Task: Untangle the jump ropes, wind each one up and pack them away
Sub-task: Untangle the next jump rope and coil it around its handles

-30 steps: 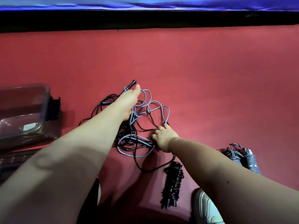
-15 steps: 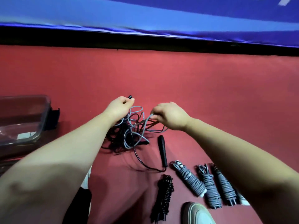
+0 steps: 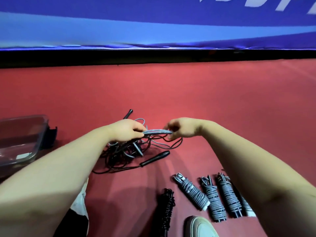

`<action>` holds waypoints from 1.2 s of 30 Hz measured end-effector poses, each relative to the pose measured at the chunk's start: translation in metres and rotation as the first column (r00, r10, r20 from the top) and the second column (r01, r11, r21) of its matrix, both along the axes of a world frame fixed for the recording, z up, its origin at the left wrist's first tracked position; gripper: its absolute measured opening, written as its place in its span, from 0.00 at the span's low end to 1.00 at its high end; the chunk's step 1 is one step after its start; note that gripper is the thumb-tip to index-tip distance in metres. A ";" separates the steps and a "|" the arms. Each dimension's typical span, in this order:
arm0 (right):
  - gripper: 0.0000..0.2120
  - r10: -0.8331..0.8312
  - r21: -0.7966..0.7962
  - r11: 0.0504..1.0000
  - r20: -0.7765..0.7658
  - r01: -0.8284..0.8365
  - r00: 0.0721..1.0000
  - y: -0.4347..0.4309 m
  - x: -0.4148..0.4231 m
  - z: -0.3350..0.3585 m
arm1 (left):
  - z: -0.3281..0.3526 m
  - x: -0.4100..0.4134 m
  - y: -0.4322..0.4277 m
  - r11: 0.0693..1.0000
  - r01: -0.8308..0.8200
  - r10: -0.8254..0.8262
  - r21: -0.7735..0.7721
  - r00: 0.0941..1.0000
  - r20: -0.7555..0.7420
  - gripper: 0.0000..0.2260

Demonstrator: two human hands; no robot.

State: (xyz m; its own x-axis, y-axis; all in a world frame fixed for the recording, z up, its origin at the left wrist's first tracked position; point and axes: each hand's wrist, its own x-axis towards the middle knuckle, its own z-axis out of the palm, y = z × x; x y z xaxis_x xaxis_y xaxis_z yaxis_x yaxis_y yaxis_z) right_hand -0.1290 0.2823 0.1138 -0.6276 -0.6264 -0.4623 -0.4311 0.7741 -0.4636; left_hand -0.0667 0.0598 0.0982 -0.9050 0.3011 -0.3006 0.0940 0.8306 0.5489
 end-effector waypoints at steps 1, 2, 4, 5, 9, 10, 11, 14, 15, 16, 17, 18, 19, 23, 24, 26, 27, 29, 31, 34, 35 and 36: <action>0.11 0.018 0.033 0.999 0.011 -0.018 1.000 0.006 0.000 -0.009 | -0.001 0.000 -0.001 1.000 0.010 -0.010 -0.008 0.999 0.034 0.08; 0.10 0.022 0.050 0.998 0.020 -0.023 1.000 0.011 0.000 -0.015 | -0.001 0.001 -0.003 1.000 0.009 -0.009 -0.006 0.998 0.068 0.07; 0.10 -0.015 0.026 1.000 0.023 0.014 1.000 0.018 0.000 -0.020 | -0.003 0.003 -0.010 1.000 -0.016 0.014 0.015 0.995 0.100 0.07; 0.10 -0.023 0.005 1.000 0.013 0.023 1.000 0.021 -0.002 -0.022 | -0.004 0.004 -0.013 0.999 -0.033 0.032 0.018 0.996 0.089 0.07; 0.03 -0.079 -0.138 0.985 0.154 0.101 0.985 0.014 0.003 -0.019 | -0.004 0.006 -0.018 0.990 -0.114 0.113 0.080 0.993 0.013 0.07; 0.02 -0.117 -0.216 0.960 0.261 0.176 0.958 0.011 0.006 -0.017 | -0.002 0.007 -0.018 0.976 -0.144 0.138 0.166 0.989 0.051 0.08; 0.04 -0.145 -0.306 0.914 0.369 0.267 0.918 0.008 0.008 -0.015 | 0.000 0.009 -0.018 0.947 -0.174 0.152 0.270 0.983 0.100 0.09; 0.08 -0.260 -0.493 0.773 0.327 0.399 0.908 0.004 0.005 -0.006 | 0.012 0.014 -0.016 0.828 -0.237 0.181 0.509 0.971 0.157 0.10; 0.07 -0.310 -0.526 0.769 0.192 0.364 0.931 0.002 0.001 -0.002 | 0.018 0.014 -0.015 0.809 -0.235 0.192 0.539 0.972 0.135 0.11; 0.05 -0.343 -0.534 0.788 0.033 0.307 0.939 -0.002 -0.002 0.005 | 0.026 0.013 -0.015 0.813 -0.218 0.198 0.539 0.976 0.095 0.11; 0.03 -0.363 -0.564 0.781 -0.062 0.267 0.930 -0.006 -0.005 0.012 | 0.034 0.012 -0.014 0.839 -0.182 0.188 0.512 0.981 0.040 0.11; 0.03 -0.392 -0.629 0.732 -0.076 0.261 0.917 -0.010 -0.007 0.021 | 0.043 0.011 -0.014 0.876 -0.135 0.164 0.463 0.986 -0.024 0.11; 0.05 -0.421 -0.719 0.637 -0.022 0.278 0.907 -0.015 -0.007 0.034 | 0.053 0.010 -0.014 0.914 -0.088 0.138 0.397 0.985 -0.099 0.10; 0.05 -0.520 -0.881 0.472 -0.250 0.031 0.817 -0.022 -0.009 0.089 | 0.085 0.008 -0.022 0.890 -0.096 0.254 0.447 0.916 -0.310 0.11; 0.03 -0.556 -0.856 0.516 -0.358 -0.026 0.750 -0.021 -0.012 0.099 | 0.084 0.008 -0.027 0.868 -0.127 0.298 0.480 0.906 -0.300 0.11; 0.06 -0.592 -0.772 0.636 -0.498 -0.012 0.634 -0.017 -0.017 0.105 | 0.064 0.012 -0.039 0.902 -0.218 0.329 0.372 0.906 -0.265 0.11; 0.08 -0.603 -0.725 0.688 -0.535 0.046 0.592 -0.014 -0.020 0.102 | 0.047 0.014 -0.044 0.928 -0.269 0.331 0.257 0.912 -0.242 0.12; 0.09 -0.577 -0.585 0.791 -0.619 0.176 0.533 -0.006 -0.024 0.085 | 0.018 0.026 -0.048 0.934 -0.330 0.347 0.140 0.931 -0.118 0.12; 0.11 -0.501 -0.384 0.865 -0.628 0.323 0.596 -0.001 -0.027 0.062 | 0.008 0.032 -0.042 0.922 -0.335 0.346 0.196 0.938 -0.025 0.13; 0.18 -0.369 -0.127 0.925 -0.532 0.360 0.762 -0.002 -0.021 0.039 | 0.029 0.026 -0.022 0.900 -0.328 0.357 0.287 0.933 -0.054 0.13; 0.22 -0.316 -0.121 0.948 -0.467 0.294 0.826 -0.005 -0.017 0.035 | 0.039 0.022 -0.014 0.893 -0.317 0.357 0.319 0.931 -0.075 0.13; 0.24 -0.283 -0.180 0.956 -0.348 0.232 0.894 -0.011 -0.012 0.034 | 0.049 0.018 -0.006 0.895 -0.292 0.344 0.336 0.933 -0.105 0.13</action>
